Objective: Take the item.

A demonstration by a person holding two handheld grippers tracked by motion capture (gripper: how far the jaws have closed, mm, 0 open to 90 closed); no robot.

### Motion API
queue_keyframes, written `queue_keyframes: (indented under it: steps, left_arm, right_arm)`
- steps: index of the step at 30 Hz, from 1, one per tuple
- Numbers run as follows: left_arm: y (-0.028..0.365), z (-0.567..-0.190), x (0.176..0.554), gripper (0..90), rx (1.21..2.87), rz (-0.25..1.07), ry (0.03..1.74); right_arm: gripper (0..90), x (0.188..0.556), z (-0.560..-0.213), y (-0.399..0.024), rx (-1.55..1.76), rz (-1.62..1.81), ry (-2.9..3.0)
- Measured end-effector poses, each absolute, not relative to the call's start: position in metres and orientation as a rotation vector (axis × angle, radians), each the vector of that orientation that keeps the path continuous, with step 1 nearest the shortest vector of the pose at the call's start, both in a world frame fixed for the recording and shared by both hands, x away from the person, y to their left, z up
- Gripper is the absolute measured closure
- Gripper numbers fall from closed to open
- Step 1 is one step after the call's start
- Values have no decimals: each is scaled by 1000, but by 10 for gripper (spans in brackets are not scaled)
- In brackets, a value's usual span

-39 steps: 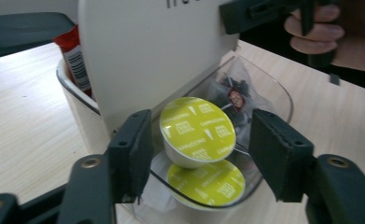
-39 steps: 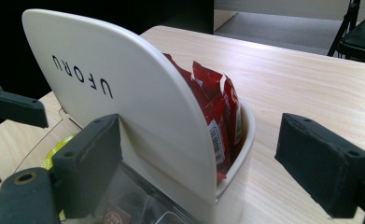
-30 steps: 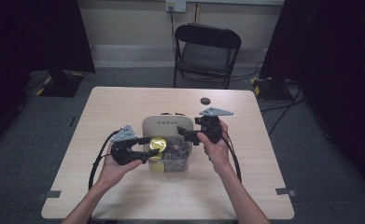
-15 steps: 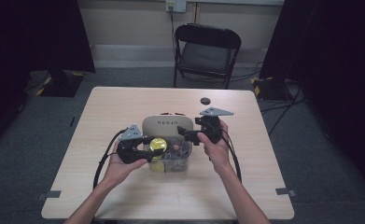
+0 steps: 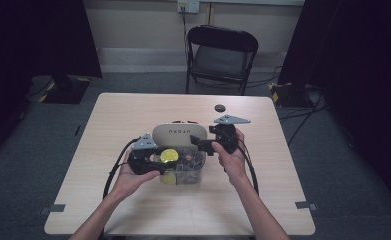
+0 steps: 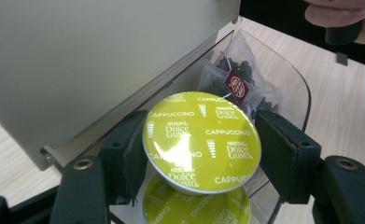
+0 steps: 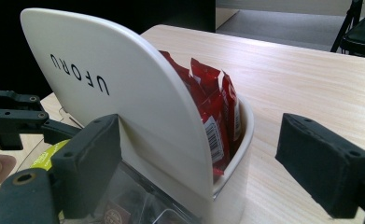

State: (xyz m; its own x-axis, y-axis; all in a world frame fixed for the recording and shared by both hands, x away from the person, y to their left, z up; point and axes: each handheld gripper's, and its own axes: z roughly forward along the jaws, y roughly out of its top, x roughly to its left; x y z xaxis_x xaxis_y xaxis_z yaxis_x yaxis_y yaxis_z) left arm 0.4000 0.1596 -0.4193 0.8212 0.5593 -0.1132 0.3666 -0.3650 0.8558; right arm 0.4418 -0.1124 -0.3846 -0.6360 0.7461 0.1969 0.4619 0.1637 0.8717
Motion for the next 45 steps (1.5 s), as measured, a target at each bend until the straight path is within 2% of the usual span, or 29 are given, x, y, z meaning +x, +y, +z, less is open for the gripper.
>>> queue_keyframes:
  steps: [22, 35, 45]
  left_arm:
    - [164, -412, 397, 381, 1954, 221, 689]
    - [187, -394, 390, 381, 1910, 229, 674]
    - [209, -395, 388, 381, 1897, 242, 704]
  right_arm:
    - [135, 442, -385, -113, 1173, 1460, 2167]
    - [135, 441, -386, -113, 1179, 1456, 2167]
    - [132, 441, -387, -114, 1179, 1458, 2167]
